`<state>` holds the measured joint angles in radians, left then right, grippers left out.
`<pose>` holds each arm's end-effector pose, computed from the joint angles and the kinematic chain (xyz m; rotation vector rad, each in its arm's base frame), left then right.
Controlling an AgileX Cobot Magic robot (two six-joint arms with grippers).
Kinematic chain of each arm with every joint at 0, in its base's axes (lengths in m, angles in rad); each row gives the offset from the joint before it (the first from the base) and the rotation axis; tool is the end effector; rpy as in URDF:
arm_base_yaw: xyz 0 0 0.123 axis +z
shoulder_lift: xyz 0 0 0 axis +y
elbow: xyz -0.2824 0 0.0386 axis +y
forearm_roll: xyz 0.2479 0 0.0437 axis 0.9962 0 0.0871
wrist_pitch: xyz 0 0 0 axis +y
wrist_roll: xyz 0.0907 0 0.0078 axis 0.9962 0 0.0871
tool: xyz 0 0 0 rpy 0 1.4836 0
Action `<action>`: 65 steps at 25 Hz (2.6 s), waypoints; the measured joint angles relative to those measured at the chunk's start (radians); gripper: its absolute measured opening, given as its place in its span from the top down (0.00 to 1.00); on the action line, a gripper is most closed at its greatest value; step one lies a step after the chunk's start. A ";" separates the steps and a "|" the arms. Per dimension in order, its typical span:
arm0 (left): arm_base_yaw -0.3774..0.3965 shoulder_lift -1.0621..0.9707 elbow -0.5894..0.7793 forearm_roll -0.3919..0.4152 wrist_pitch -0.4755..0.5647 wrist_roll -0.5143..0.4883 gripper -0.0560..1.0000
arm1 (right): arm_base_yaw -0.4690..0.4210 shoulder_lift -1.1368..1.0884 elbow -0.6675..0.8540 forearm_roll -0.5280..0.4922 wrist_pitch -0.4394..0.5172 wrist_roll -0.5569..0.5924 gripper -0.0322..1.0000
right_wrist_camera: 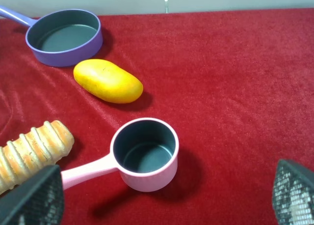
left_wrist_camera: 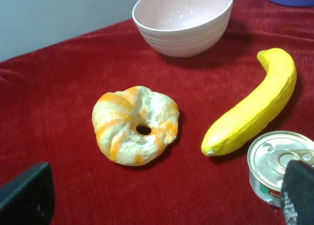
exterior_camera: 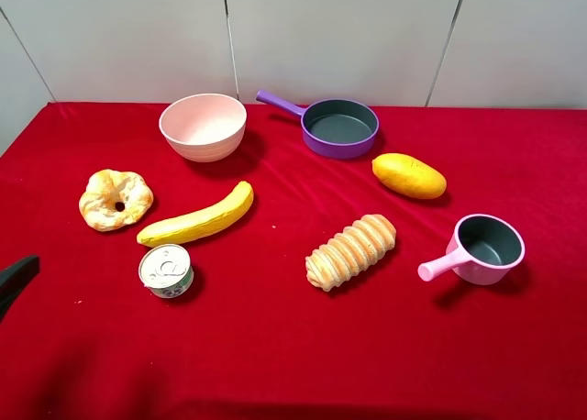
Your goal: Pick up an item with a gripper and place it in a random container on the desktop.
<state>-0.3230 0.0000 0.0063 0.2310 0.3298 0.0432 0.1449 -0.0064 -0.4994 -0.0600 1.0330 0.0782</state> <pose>0.0533 -0.0107 0.1820 0.4716 1.7484 0.0240 -0.0040 -0.0053 0.2794 -0.0651 2.0090 0.0710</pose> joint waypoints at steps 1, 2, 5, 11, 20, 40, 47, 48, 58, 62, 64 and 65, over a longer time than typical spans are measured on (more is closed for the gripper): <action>0.000 0.000 0.000 0.000 0.000 0.000 0.09 | 0.000 0.000 0.000 0.000 0.000 0.000 0.35; 0.000 0.000 0.000 0.000 0.000 0.000 0.09 | 0.000 0.000 0.000 0.000 0.000 0.000 0.35; 0.000 0.000 0.000 0.000 0.000 0.000 0.09 | 0.000 0.000 0.000 0.000 0.000 0.000 0.35; 0.000 0.000 0.000 0.000 0.000 0.000 0.09 | 0.000 0.000 0.000 0.000 0.000 0.000 0.35; 0.000 0.000 0.000 0.000 0.000 0.000 0.09 | 0.000 0.000 0.000 0.000 0.000 0.000 0.35; 0.000 0.000 0.000 0.000 0.000 0.000 0.09 | 0.000 0.000 0.000 0.000 0.000 0.000 0.35; 0.000 0.000 0.000 0.000 0.000 0.000 0.09 | 0.000 0.000 0.000 0.000 0.000 0.000 0.35; 0.000 0.000 0.000 0.000 0.000 0.000 0.09 | 0.000 0.000 0.000 0.000 0.000 0.000 0.35; 0.000 0.000 0.000 0.000 0.000 0.000 0.09 | 0.000 0.000 0.000 0.000 0.000 0.000 0.35; 0.000 0.000 0.000 0.000 0.000 0.000 0.09 | 0.000 0.000 0.000 0.000 0.000 0.000 0.35; 0.000 0.000 0.000 0.000 0.000 0.000 0.09 | 0.000 0.000 0.000 0.000 0.000 0.000 0.35; 0.000 0.000 0.000 0.000 0.000 0.000 0.09 | 0.000 0.000 0.000 0.000 0.000 0.000 0.35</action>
<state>-0.3230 0.0000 0.0063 0.2310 0.3298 0.0432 0.1449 -0.0064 -0.4994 -0.0600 1.0330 0.0782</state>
